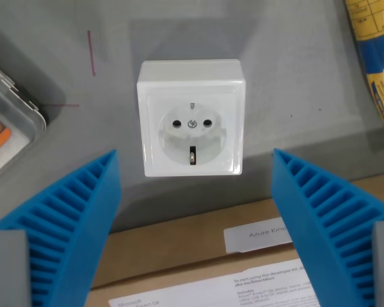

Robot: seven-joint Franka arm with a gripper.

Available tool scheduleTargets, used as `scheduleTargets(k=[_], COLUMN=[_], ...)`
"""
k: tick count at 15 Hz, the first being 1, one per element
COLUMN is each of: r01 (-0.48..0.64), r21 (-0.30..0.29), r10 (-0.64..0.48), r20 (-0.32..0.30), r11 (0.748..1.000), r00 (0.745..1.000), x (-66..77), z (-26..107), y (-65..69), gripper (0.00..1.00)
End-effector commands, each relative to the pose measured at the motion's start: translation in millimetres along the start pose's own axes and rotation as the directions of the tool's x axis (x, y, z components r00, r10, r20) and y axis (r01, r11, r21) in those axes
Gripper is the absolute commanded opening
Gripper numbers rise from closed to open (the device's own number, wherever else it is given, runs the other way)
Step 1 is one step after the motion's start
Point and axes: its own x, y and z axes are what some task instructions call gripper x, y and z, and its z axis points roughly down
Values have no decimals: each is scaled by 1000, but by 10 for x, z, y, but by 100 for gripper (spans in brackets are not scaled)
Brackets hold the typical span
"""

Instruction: Move above the white socket

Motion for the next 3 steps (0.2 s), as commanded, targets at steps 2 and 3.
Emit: scheduleTargets(k=[2,3], r01=[-21,-20], r21=[33,33], r10=[24,24], r20=[-107,-106], r11=[999,999], r00=[994,994], x=[-50,-50], z=[49,52], y=[30,31], gripper=[100,100])
